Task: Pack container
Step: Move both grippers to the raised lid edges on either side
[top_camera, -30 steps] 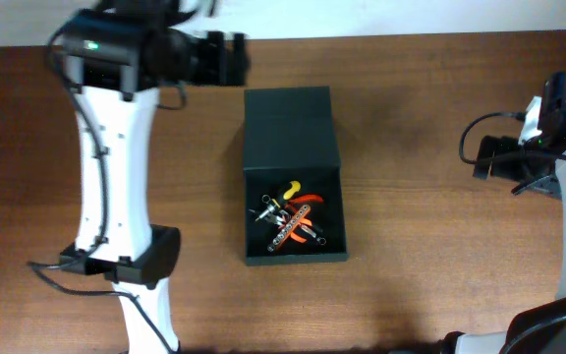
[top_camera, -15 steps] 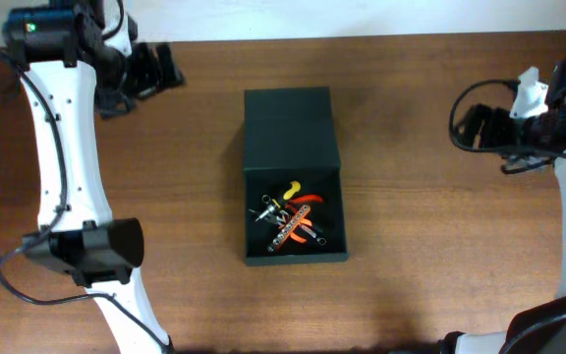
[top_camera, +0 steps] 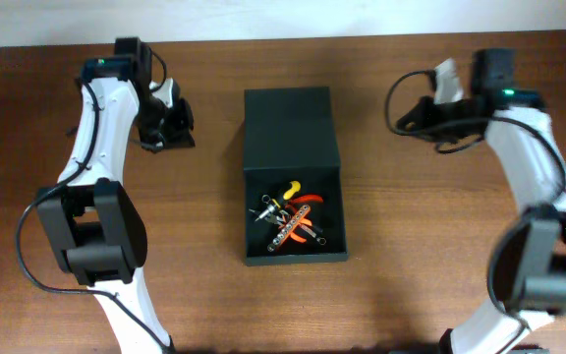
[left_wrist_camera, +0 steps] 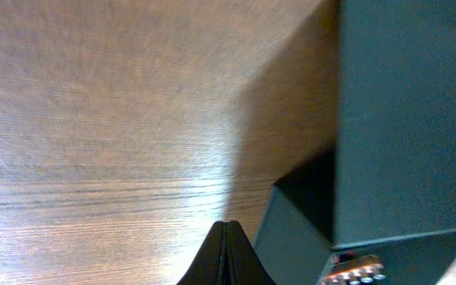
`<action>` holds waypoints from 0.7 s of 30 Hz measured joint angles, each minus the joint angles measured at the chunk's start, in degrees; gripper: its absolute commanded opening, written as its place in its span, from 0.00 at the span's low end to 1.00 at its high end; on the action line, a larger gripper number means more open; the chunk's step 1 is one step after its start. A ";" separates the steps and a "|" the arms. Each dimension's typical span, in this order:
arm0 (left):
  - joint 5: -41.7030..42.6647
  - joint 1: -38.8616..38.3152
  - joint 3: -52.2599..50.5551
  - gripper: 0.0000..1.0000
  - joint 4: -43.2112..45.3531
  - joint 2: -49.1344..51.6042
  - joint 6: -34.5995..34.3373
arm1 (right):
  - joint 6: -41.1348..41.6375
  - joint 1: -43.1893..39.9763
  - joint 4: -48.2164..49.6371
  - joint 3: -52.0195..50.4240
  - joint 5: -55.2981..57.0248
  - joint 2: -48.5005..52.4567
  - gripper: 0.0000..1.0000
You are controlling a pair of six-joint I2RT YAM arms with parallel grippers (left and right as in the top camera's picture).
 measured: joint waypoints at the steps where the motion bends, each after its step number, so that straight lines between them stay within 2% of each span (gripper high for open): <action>1: -0.20 0.00 -2.14 0.02 0.61 0.00 0.00 | 0.59 0.92 0.63 -0.07 -0.46 2.49 0.04; 8: 0.04 0.00 -4.35 0.02 2.29 0.00 0.17 | 1.88 4.13 4.13 -0.39 -1.36 9.97 0.04; 21: 2.84 -1.79 -4.35 0.02 12.24 0.00 4.33 | 3.06 5.60 6.97 -0.42 -1.79 10.93 0.04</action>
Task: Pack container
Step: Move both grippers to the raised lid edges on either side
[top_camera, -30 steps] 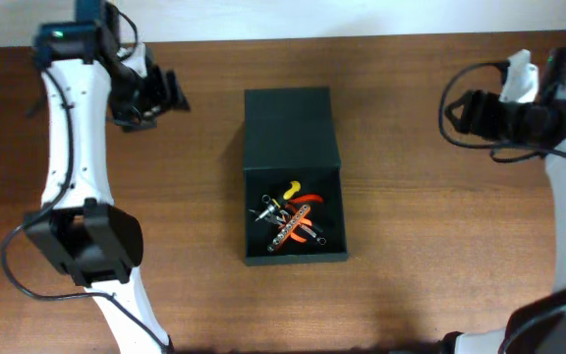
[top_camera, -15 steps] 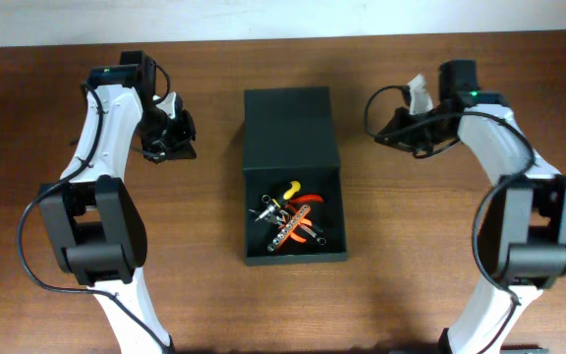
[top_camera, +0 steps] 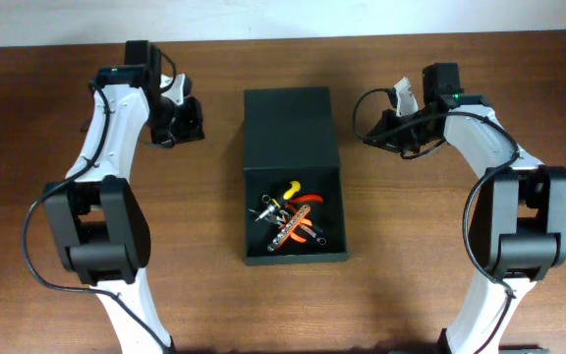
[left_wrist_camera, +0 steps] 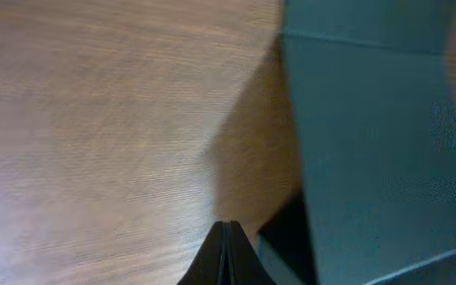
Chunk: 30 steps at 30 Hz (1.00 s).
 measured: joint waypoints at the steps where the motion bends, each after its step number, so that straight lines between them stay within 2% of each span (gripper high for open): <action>1: 0.68 -0.20 0.00 0.02 0.61 0.00 0.46 | 0.02 0.00 0.09 0.00 0.00 0.00 0.04; 13: 9.86 -0.55 -0.09 0.02 2.16 9.86 1.88 | 0.24 0.07 0.92 0.00 -0.90 0.02 0.04; 30: 11.80 -3.65 -0.15 0.02 1.68 10.80 2.32 | 1.81 3.67 2.03 0.00 -4.98 5.77 0.04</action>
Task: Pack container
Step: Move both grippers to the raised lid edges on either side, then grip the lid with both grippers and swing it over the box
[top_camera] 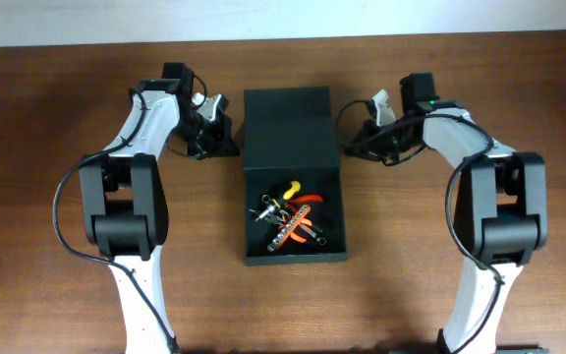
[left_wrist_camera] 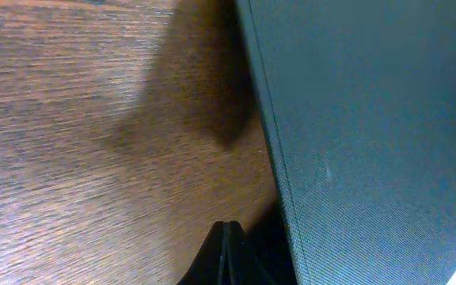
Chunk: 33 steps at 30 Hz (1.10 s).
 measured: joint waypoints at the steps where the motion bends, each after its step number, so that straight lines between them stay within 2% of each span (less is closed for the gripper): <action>1: 0.00 0.00 0.00 0.02 0.02 0.04 -0.02 | -0.02 0.24 0.07 0.00 -0.15 0.20 0.04; 13: 0.00 0.00 0.00 0.02 0.02 0.55 0.00 | 0.28 3.13 1.49 0.00 -1.29 2.32 0.04; 33: 2.62 -0.22 0.00 0.02 2.01 1.51 0.00 | 1.05 3.23 2.32 0.00 -2.05 2.34 0.04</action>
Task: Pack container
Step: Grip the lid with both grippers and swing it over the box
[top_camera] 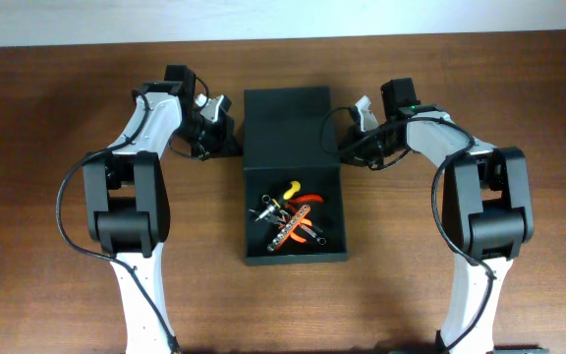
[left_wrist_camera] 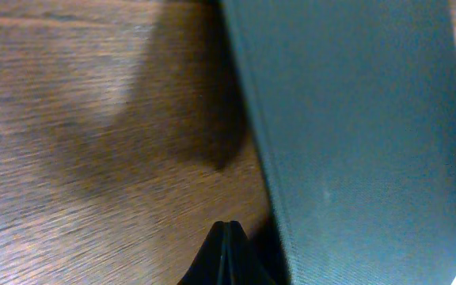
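A black box (top_camera: 247, 211) lies open at the table's middle, with small orange, yellow and metal tools (top_camera: 291, 216) in its near half. Its flat black lid (top_camera: 288, 126) covers the far half and fills the right of the left wrist view (left_wrist_camera: 355, 134). My left gripper (top_camera: 228, 144) is shut and empty, its tips (left_wrist_camera: 228, 229) low on the wood right beside the lid's left edge. My right gripper (top_camera: 348, 147) is at the lid's right edge. Its jaws are too small and dark to read.
The brown wooden table (top_camera: 86, 256) runs all round the box. A pale wall strip (top_camera: 283, 18) marks the far edge. Both arms reach in from the near side and bend inward at the far end of the box.
My right gripper has moved left, from a little off the lid's right edge to right against it. The left gripper has barely shifted at the lid's left edge. The box stays put.
Both grippers started well out to either side of the box, near the far corners of the table. At each later moment they stood closer in. Now they flank the lid, one at each side edge, with the left gripper shut throughout.
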`<action>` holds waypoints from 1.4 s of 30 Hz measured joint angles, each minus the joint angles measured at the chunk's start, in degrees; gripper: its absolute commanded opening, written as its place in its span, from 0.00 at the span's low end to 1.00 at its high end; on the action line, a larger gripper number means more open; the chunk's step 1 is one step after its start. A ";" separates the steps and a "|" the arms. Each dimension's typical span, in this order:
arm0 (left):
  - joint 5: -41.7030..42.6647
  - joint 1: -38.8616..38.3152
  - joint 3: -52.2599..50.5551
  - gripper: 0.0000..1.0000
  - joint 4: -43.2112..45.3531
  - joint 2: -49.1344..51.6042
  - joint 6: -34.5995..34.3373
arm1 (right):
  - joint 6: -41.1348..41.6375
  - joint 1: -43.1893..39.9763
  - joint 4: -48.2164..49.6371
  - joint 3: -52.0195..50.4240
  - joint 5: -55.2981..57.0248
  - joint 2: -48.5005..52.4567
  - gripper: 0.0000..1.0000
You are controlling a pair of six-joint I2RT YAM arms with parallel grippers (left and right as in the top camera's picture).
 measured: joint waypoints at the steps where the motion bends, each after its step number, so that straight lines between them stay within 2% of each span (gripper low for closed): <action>1: 0.28 0.00 0.00 0.02 0.17 0.02 -0.02 | 0.04 0.00 0.20 0.00 -0.31 0.00 0.04; 22: 4.92 0.07 0.00 0.02 4.81 0.02 0.00 | 1.86 -0.37 4.90 0.00 -5.38 0.00 0.04; 34: 14.64 0.28 0.00 0.02 6.82 0.02 1.88 | 3.78 -1.49 5.51 3.76 -13.25 0.46 0.04; 42: 25.00 0.68 0.00 0.02 6.36 0.02 4.59 | 6.01 -2.32 5.53 7.93 -20.46 0.74 0.04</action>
